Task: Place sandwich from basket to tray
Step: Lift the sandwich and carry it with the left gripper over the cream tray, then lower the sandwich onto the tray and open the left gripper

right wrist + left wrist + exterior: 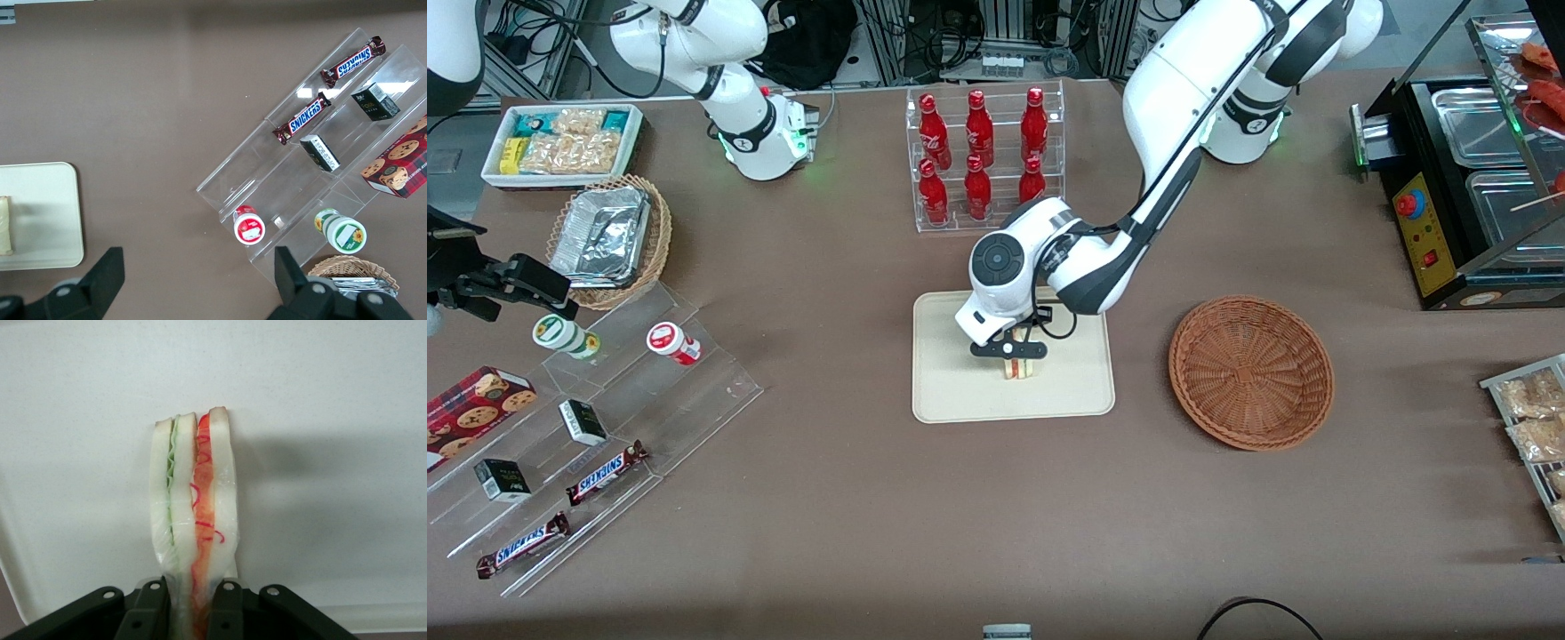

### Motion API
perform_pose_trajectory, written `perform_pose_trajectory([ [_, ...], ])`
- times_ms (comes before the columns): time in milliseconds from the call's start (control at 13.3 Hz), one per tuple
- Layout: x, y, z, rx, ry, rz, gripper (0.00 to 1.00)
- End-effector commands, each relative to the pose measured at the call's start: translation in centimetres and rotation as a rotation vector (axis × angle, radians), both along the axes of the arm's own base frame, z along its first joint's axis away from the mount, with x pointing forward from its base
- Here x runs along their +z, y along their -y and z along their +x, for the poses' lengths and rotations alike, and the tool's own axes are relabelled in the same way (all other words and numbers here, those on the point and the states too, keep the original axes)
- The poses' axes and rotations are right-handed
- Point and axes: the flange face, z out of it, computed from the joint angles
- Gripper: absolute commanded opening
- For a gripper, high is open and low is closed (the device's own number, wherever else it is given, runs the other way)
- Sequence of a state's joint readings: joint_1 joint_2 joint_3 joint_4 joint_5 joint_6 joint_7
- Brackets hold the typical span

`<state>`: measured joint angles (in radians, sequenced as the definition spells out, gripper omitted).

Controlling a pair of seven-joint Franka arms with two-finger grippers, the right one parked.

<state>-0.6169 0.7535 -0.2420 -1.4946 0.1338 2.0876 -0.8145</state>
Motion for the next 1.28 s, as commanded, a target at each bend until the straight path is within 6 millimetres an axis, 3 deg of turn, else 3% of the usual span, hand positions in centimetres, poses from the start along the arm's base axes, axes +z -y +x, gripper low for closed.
perform_pose_trajectory([
  [0,0.3,0.6,0.6,0.003,0.024,0.003,0.71],
  [75,0.6,0.5,0.7,0.003,0.028,0.001,0.99],
  [301,3.7,0.4,1.0,0.009,0.057,-0.012,1.00],
  [602,13.9,-2.6,1.6,0.077,0.091,0.034,1.00],
  [753,19.4,-5.6,2.6,0.171,0.141,0.038,1.00],
  [903,24.9,-10.9,3.7,0.294,0.152,0.063,1.00],
  [1204,31.6,-21.2,4.7,0.426,0.137,0.090,1.00],
])
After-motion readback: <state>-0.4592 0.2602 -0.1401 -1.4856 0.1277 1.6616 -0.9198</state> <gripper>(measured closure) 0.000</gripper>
